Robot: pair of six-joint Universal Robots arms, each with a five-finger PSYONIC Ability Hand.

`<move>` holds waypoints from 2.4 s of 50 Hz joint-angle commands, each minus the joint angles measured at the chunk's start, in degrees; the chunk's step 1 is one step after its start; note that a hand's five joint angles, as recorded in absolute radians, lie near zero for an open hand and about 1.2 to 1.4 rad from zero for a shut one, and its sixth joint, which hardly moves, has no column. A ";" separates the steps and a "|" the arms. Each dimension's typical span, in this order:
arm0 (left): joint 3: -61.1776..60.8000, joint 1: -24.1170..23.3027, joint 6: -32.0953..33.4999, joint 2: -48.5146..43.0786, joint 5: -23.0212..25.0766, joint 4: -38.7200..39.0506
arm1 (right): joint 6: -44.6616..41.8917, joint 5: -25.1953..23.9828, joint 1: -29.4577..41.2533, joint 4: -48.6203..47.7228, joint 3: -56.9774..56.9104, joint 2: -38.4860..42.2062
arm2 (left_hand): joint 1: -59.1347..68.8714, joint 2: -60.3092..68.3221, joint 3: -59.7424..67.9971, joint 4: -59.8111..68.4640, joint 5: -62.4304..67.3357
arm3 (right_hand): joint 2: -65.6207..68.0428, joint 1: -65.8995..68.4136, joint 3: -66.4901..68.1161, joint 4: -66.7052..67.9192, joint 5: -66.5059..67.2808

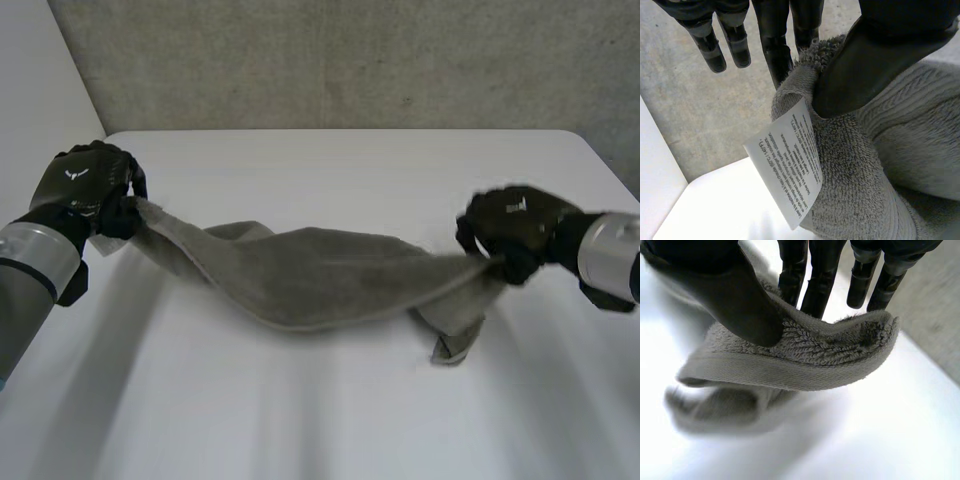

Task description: Fold the towel.

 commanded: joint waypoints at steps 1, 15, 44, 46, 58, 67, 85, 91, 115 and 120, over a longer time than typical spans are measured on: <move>1.50 0.96 0.71 -4.14 0.81 0.72 | -4.46 5.73 0.80 -1.29 -1.18 1.93 | 6.19 4.94 -3.31 -3.76 4.54 | 6.34 4.84 -3.02 -4.35 5.19; 40.65 -5.27 3.34 -15.22 -6.92 -2.26 | 16.02 11.10 4.93 -24.23 -31.50 6.67 | 6.19 4.94 -3.31 -3.76 4.54 | 6.34 4.84 -3.02 -4.35 5.19; -2.72 6.76 -7.47 -8.27 10.21 19.44 | -6.13 -2.44 0.81 -36.44 19.11 -5.72 | 6.19 4.94 -3.31 -3.76 4.54 | 6.34 4.84 -3.02 -4.35 5.19; -6.84 6.85 -5.02 -9.58 11.26 23.03 | -5.52 -2.44 0.19 -36.44 20.69 -5.46 | 6.19 4.94 -3.31 -3.76 4.54 | 6.34 4.84 -3.02 -4.35 5.19; -7.29 5.89 7.39 -13.10 11.00 23.93 | 1.16 -2.44 0.10 -35.74 21.94 -1.59 | 6.19 4.94 -3.31 -3.76 4.54 | 6.34 4.84 -3.02 -4.35 5.19; -4.57 5.71 8.35 -18.28 10.74 24.72 | 4.06 -2.70 0.71 -35.04 22.20 -0.54 | -13.43 -14.68 -3.31 -3.76 -15.08 | 6.34 4.84 -3.02 -4.35 5.19; -5.80 5.45 18.11 -21.89 10.39 24.10 | 4.24 -2.70 0.62 -34.77 22.81 -0.18 | -44.42 -45.67 -3.31 -3.76 -46.07 | 6.34 4.84 -3.02 -4.35 5.19; -7.46 4.57 22.49 -21.72 10.65 24.10 | 4.24 -3.05 0.54 -34.42 22.99 0.17 | -45.93 -47.18 -3.31 -3.76 -47.58 | 6.34 4.84 -3.02 -4.35 5.19; 6.42 -3.70 25.40 -22.51 21.46 7.14 | 4.15 -3.14 0.27 -33.19 23.34 0.08 | -49.30 -50.55 -3.31 -3.76 -50.95 | 6.34 4.84 -3.02 -4.35 5.19; 13.19 -3.70 28.57 -26.02 21.90 -3.58 | 4.15 -3.14 0.10 -33.10 23.34 0.08 | -46.78 -48.03 -3.31 -3.76 -48.42 | 6.34 4.84 -3.02 -4.35 5.19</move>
